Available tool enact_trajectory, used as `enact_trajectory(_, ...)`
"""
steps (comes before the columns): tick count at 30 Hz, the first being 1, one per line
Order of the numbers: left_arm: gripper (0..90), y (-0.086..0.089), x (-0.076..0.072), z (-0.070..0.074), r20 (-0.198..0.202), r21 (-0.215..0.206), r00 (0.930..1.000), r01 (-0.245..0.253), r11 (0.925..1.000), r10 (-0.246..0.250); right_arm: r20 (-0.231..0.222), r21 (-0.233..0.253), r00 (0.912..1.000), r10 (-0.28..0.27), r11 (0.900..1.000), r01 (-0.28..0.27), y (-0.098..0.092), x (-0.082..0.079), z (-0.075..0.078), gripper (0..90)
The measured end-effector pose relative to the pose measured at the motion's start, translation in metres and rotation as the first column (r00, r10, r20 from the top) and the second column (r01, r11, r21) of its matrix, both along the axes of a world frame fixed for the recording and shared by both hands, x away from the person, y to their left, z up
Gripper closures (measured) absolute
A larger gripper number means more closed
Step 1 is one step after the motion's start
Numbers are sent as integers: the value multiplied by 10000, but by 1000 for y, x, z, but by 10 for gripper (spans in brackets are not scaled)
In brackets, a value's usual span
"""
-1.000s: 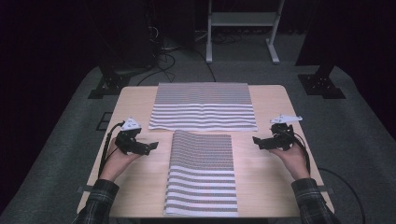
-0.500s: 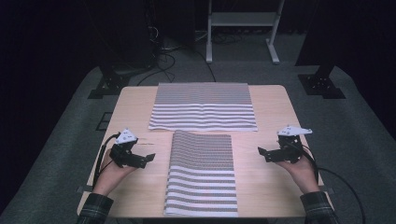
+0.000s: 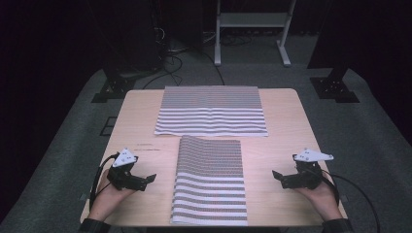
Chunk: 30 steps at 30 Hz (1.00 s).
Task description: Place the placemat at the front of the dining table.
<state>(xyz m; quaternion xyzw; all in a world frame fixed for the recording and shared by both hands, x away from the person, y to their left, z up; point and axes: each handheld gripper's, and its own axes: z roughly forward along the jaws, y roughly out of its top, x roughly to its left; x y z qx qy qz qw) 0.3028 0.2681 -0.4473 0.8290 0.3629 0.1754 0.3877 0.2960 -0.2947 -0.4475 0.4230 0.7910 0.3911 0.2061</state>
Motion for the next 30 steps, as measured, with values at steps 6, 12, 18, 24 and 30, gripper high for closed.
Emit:
enact_trajectory(6,0,7,-17,-12,-222,323,9997,-67,9995,75,-185,-151,9998,-93,9998,90,-7,-12,-12,0)
enact_trajectory(12,0,12,-28,-23,-442,596,9990,-82,9982,109,-493,-411,9987,-148,9991,128,-14,-21,-23,0)
enact_trajectory(18,0,14,-34,-28,-556,688,9984,-60,9976,98,-635,-491,9977,-240,9986,209,-20,-26,-30,0)
enact_trajectory(24,0,13,-32,-34,-742,802,9972,30,9968,30,-774,-842,9965,-312,9961,247,-21,-25,-37,0)
enact_trajectory(30,0,15,-31,-37,-575,631,9983,102,9980,-66,-938,-854,9950,-349,9960,269,-22,-24,-41,0)
